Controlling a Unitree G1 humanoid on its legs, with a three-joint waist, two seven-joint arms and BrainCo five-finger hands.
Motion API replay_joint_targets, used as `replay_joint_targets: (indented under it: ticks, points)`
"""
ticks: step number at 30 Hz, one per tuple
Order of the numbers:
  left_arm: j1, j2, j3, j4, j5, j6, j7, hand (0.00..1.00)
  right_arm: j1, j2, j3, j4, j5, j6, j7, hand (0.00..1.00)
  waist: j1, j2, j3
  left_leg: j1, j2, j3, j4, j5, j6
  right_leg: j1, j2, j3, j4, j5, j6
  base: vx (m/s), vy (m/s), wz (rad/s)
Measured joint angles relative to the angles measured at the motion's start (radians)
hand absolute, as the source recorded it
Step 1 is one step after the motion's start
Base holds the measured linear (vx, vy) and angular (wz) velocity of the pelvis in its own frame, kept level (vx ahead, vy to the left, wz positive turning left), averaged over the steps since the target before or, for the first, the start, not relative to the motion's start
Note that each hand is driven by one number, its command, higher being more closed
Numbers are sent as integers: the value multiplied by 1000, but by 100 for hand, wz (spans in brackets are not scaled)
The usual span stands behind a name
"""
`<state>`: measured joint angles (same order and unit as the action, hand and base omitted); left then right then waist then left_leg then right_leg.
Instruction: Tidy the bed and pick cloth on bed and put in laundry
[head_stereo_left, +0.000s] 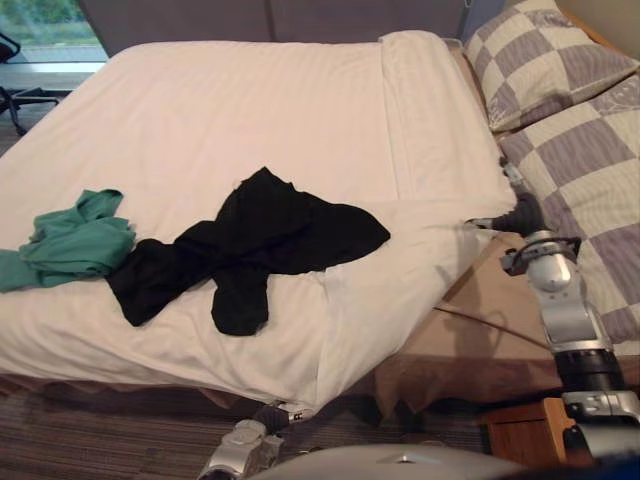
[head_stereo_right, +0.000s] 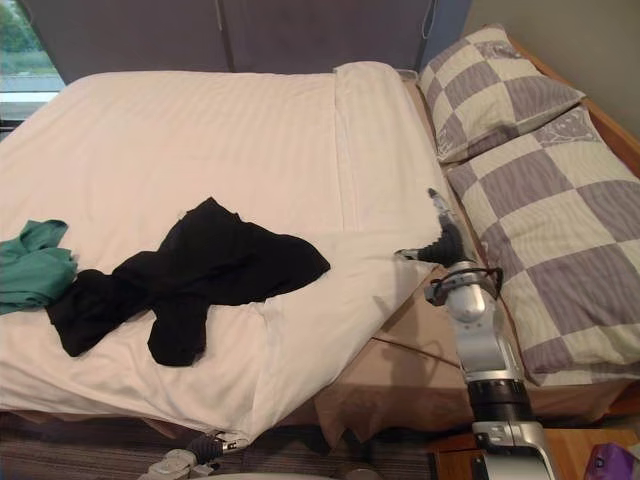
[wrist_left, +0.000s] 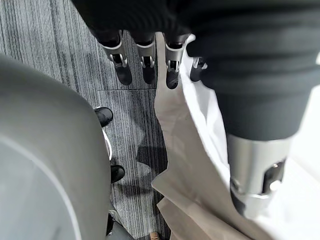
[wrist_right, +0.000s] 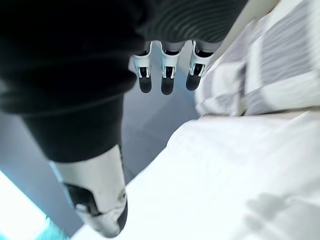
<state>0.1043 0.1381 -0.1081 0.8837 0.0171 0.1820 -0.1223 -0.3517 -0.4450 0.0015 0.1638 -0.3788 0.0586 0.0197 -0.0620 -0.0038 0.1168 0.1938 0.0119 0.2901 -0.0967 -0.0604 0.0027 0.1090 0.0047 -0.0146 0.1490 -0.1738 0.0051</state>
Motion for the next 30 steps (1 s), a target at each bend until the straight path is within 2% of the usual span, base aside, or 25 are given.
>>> replay_joint_targets:
  ticks: [5,7,8,10,11,13,16,21,25,27,30]
  points:
    - [-9,8,4,-7,16,0,1,0,-79,0,66,79,1,50,9,0,19,-16,7,-45,-5,-7,-5,30,3,-34,-5,-1,-14,6,-2,-133,-29,6]
    - [-17,28,11,-26,17,1,3,0,-120,1,70,143,2,72,-20,0,27,-47,29,-90,-3,-19,-6,54,7,-64,-2,-2,-29,19,-20,-170,-55,16]
    - [-22,33,11,-28,18,1,4,0,-130,1,70,152,2,77,-29,0,30,-54,36,-103,0,-20,-6,58,9,-74,1,-2,-33,27,-19,-171,-57,10]
    - [-64,60,13,-35,19,-1,17,0,-197,2,76,193,5,78,-75,0,59,-85,89,-146,11,-21,-6,75,8,-106,12,0,-64,71,-25,-181,-49,-3]
    - [-68,63,13,-35,20,-1,18,0,-205,1,76,196,5,78,-79,0,60,-88,97,-150,12,-21,-6,76,8,-107,13,0,-69,75,-24,-172,-31,-2]
    - [-102,73,29,-35,38,-4,19,0,-263,1,81,229,12,72,-122,0,81,-107,140,-195,15,-20,-6,84,17,-140,15,-1,-80,97,-19,-140,-7,3]
    - [-141,76,33,-38,39,-6,20,0,-343,0,82,275,29,55,-181,0,103,-110,193,-248,15,-24,-6,101,27,-190,14,-1,-86,127,-4,-79,34,7]
    - [-204,90,35,-49,37,-10,43,0,-432,0,88,316,63,42,-223,0,135,-109,263,-302,26,-54,1,124,30,-231,24,2,-98,186,7,-28,69,19]
    - [-236,109,48,-81,37,-10,42,0,-497,0,94,341,80,42,-229,0,145,-115,305,-354,35,-84,44,124,39,-253,29,3,-100,220,10,-6,73,26]
    - [-258,117,63,-82,43,-9,42,0,-538,0,111,369,82,55,-225,0,165,-122,311,-390,38,-86,63,123,36,-277,32,3,-104,237,3,10,45,12]
    - [-267,122,75,-82,46,-3,41,0,-566,-4,129,413,82,91,-214,0,170,-124,328,-413,37,-96,80,118,32,-285,29,3,-107,242,1,-14,33,14]
